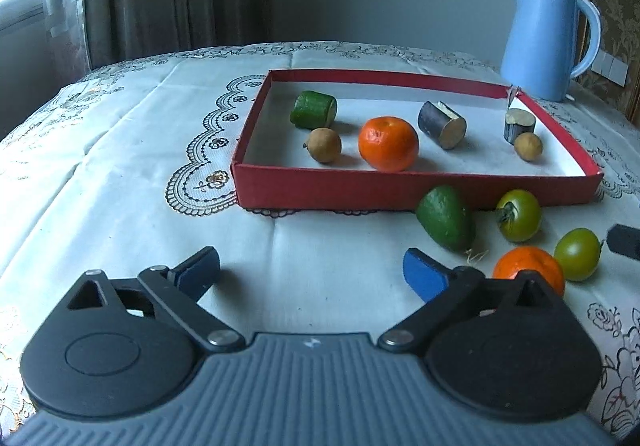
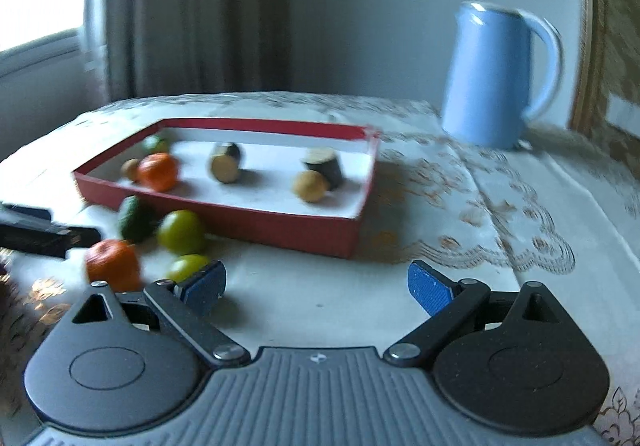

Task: Organize fruits
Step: 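Move the right tool toward the green tomato beside the tray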

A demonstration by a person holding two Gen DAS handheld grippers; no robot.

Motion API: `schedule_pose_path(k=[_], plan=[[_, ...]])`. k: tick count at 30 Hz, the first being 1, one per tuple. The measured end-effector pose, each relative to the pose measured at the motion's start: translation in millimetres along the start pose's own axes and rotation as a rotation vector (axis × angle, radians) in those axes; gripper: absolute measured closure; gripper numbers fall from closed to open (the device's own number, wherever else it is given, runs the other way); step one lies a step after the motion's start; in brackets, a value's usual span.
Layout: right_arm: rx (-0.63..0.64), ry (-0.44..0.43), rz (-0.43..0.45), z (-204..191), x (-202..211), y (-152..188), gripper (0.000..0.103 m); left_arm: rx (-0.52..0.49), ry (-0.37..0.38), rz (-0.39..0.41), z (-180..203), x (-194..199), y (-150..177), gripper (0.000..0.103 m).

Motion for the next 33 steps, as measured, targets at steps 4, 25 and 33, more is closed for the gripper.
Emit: schedule_pose_path(k=[4, 25, 33], plan=[[0.067, 0.004, 0.018, -13, 7, -1, 0.005, -0.002, 0.0, -0.004, 1, -1, 0, 0.002], [0.104, -0.084, -0.016, -42, -6, -2, 0.022, -0.005, 0.0, -0.01, 1, -1, 1, 0.0], [0.117, -0.15, -0.058, -59, -15, 3, 0.047, -0.005, -0.001, -0.01, 1, -1, 1, 0.0]])
Point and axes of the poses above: each gripper's, at about its wrist camera, not at the fingertips, and x roughly against the way its jaws point, z to its right, y to its underside, the point moved 8 cm from there along -x, roughly the way its jaws point, and after that the axes turned 5 degrees about -x, right-handed, at the moved point
